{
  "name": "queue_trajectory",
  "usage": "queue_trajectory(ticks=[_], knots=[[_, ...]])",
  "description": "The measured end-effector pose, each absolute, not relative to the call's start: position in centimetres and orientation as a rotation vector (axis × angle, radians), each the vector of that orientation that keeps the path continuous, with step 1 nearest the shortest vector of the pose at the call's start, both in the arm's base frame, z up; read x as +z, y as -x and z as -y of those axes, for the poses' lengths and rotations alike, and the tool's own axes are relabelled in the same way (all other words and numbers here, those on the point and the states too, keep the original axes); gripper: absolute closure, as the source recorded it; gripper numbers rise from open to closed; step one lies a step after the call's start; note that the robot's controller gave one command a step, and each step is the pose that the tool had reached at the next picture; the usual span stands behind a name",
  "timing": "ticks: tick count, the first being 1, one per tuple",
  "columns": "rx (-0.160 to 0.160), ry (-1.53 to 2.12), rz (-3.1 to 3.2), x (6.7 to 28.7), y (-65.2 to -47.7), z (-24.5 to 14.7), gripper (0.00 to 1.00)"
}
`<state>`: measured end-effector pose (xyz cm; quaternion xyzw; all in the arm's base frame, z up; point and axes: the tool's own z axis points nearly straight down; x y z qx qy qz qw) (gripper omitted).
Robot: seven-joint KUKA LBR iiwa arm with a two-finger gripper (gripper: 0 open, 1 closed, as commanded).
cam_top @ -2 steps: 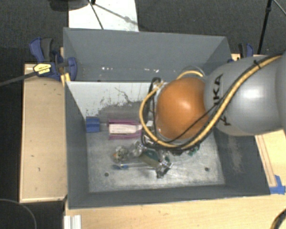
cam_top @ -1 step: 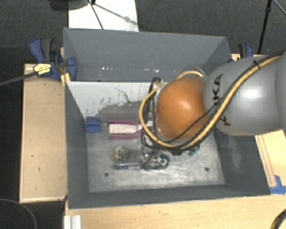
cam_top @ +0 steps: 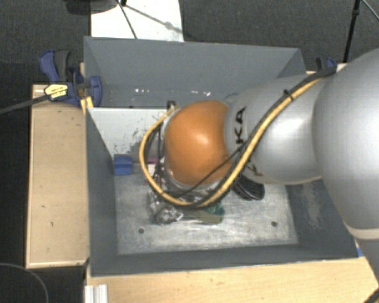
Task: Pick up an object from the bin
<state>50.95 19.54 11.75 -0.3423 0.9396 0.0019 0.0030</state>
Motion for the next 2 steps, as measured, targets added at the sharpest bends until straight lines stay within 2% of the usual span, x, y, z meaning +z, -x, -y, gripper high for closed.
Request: queue_trajectory(ticks=[1,2], knots=[[0.003,1.067,-2.95,11.7,-51.0,-19.3,0.0],[-0.001,0.627,-3.08,7.5,-51.8,-14.9,0.0]])
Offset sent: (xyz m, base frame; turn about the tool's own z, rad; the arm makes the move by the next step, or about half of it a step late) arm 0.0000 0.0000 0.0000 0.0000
